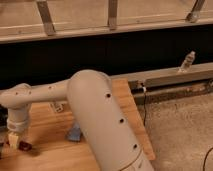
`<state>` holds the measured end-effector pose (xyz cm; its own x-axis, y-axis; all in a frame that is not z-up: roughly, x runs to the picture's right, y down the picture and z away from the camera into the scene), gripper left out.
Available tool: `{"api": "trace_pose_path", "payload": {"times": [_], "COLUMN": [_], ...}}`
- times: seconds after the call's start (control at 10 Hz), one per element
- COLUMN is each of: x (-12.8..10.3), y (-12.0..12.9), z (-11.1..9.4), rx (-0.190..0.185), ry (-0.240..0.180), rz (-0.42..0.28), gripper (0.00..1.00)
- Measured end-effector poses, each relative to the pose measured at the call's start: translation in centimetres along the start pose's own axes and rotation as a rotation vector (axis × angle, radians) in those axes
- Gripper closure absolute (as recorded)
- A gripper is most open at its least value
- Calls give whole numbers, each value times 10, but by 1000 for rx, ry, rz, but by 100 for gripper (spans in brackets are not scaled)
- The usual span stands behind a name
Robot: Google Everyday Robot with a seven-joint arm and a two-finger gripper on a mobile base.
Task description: Drag the pepper across the table
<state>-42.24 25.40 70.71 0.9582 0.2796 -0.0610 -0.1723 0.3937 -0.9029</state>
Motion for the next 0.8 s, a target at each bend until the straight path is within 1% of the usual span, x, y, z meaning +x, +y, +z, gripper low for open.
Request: {"api": "trace_pose_path", "payload": {"times": [0.1,0.2,0.8], "x": [0,0,0], "y": [0,0,0], "z": [0,0,0], "rx": [0,0,0], "ry": [0,0,-1], "rz": [-1,-1,1], "gripper": [24,20,20]}}
